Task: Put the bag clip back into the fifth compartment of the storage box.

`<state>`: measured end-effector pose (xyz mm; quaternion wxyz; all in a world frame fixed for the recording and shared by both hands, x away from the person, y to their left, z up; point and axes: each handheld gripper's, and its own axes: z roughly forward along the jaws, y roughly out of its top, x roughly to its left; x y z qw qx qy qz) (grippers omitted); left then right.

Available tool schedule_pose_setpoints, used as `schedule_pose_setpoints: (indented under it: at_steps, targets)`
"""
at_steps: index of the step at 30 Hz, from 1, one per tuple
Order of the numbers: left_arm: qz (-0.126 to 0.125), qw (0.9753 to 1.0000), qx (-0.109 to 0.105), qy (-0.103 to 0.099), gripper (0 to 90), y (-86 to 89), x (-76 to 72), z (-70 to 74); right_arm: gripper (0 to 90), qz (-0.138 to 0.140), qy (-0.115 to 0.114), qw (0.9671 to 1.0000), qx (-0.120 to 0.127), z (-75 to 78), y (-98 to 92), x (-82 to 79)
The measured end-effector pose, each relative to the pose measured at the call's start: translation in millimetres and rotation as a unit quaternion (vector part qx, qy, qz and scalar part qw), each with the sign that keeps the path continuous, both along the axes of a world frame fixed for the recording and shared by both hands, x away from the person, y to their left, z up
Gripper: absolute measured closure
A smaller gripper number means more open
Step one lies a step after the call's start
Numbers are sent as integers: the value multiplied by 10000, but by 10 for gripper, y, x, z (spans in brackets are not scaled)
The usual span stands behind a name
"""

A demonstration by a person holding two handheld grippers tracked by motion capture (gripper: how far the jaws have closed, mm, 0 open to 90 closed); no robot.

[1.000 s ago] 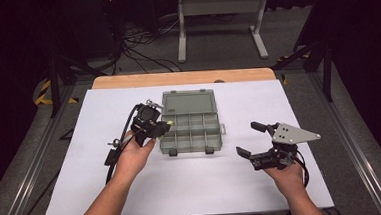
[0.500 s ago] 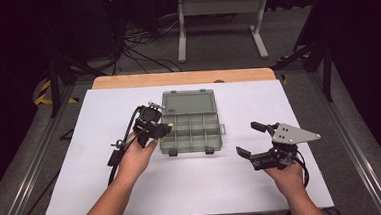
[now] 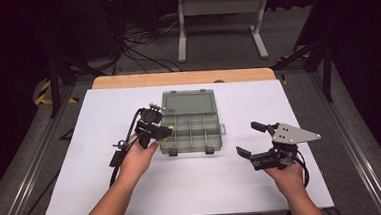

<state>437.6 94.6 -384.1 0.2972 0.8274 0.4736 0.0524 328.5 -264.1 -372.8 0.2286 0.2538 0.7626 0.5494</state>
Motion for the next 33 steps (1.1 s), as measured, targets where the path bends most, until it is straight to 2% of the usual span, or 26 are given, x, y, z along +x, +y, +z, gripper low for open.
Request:
schedule_pose_setpoints:
  at_steps: [8, 16, 33]
  targets:
    - [119, 9997, -44, 197, 775, -1, 33, -41, 85, -11, 25, 10000, -3, -1, 4, -3]
    - [161, 9996, 0, 249, 774, -11, 48, -80, 85, 17, 15, 10000, 2, -4, 6, 2]
    - [72, 9990, 91, 425, 772, -30, 72, -165, 85, 35, -4, 10000, -50, -8, 11, 5]
